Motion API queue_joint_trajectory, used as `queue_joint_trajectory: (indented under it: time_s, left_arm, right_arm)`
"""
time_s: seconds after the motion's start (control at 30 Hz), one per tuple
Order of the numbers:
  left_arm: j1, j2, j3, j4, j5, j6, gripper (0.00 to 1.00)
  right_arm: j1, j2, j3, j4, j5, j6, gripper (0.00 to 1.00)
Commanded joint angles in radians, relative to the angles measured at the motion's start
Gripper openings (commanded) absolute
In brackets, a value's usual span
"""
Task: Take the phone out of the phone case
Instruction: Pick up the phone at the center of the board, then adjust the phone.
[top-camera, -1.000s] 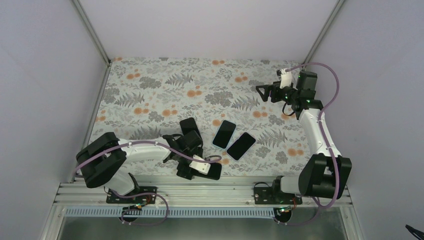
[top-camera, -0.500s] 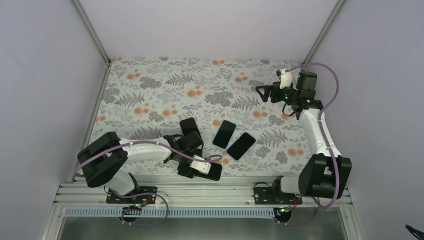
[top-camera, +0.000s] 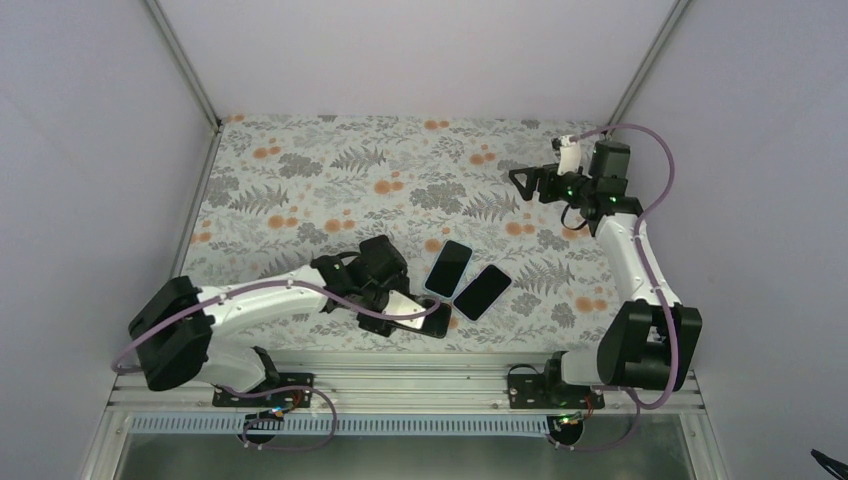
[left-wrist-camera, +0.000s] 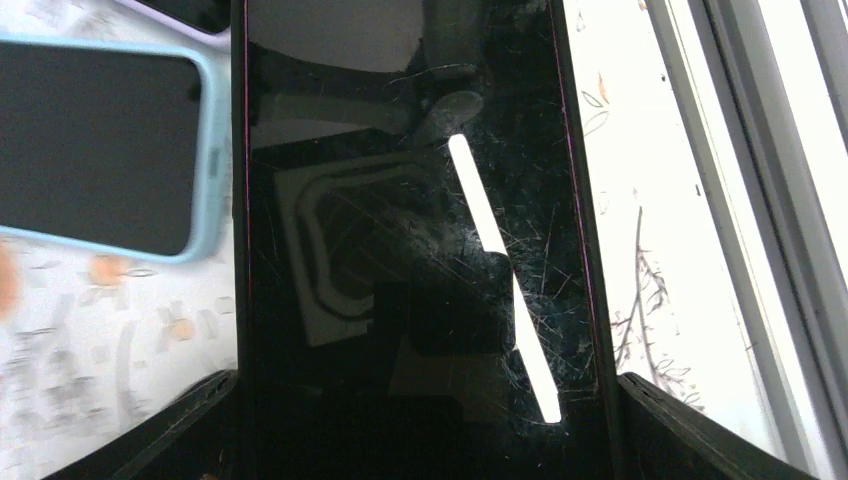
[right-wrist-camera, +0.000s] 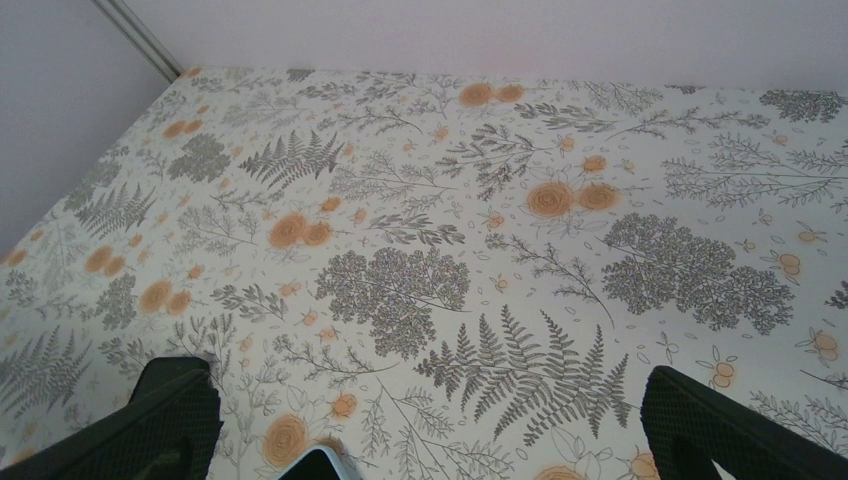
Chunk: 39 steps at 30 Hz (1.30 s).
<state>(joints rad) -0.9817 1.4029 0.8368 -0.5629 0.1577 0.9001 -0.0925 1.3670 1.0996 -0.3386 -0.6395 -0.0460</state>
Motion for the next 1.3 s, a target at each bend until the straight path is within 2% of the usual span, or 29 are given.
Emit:
queue_joint_trajectory:
  time_s: [0.0,0.2,0.63,0.77,0.9,1.13,1.27]
  left_arm:
    - [0.015,-0.090,0.040,-0.040,-0.015,0.131,0.43]
    - [0.040,-0.146,0.071,-0.052,-0.049,0.264,0.42]
    - [0.083,-0.223,0.107,-0.055,-0.066,0.560,0.41]
    - [0.086,-0.229,0.109,-0.097,-0.055,0.619,0.40]
    - [0.086,-0.232,0.111,-0.102,-0.058,0.640,0.39]
    - [0.086,-0.235,0.121,-0.096,-0.057,0.669,0.39]
    - [0.085,-0.239,0.119,-0.092,-0.055,0.681,0.39]
  right_arm:
    - [0.026,-0.022,-0.034,0.037,-0.025,0.068,0.99]
    - [0.081,0.057,0.007,-0.114,-0.189,-0.078,0.99]
    - [0.396,0.128,-0.055,-0.247,-0.284,-0.159,1.00]
    - [0.505,0.135,-0.085,-0.236,-0.281,-0.164,0.92]
    - [0.595,0.158,-0.096,-0.242,-0.273,-0.177,0.79]
    - [0.709,0.216,-0.075,-0.270,-0.308,-0.200,0.67]
    - [0.747,0.242,-0.064,-0.281,-0.312,-0.208,0.51]
